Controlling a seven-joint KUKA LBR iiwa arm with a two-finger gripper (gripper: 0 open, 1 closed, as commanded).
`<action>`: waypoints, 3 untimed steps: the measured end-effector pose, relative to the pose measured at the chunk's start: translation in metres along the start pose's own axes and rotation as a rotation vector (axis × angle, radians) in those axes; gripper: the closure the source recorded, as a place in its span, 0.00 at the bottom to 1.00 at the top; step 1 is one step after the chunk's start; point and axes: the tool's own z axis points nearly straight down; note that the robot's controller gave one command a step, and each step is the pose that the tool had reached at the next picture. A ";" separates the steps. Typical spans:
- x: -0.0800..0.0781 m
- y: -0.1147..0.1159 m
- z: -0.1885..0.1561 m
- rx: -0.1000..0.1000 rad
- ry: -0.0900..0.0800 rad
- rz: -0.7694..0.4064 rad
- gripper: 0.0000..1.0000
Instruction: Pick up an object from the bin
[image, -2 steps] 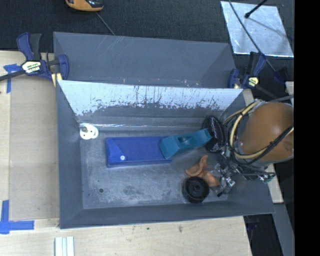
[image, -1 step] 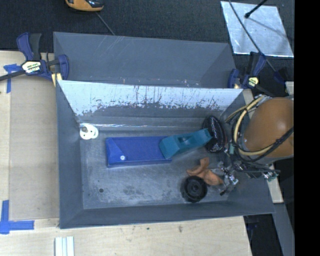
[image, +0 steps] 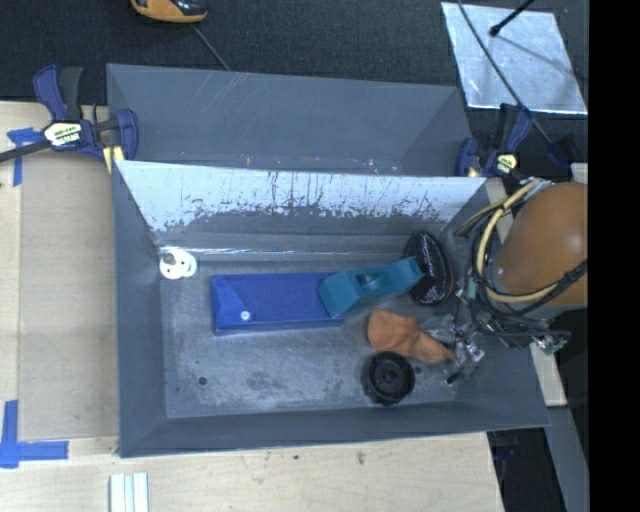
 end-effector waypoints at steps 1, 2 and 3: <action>-0.001 -0.001 -0.018 0.004 -0.003 0.001 1.00; 0.000 0.000 -0.034 0.004 -0.003 0.001 1.00; -0.001 -0.001 -0.047 0.005 -0.004 0.002 1.00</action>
Offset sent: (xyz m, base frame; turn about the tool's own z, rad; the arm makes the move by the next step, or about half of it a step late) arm 0.0000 -0.0001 0.0210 0.0000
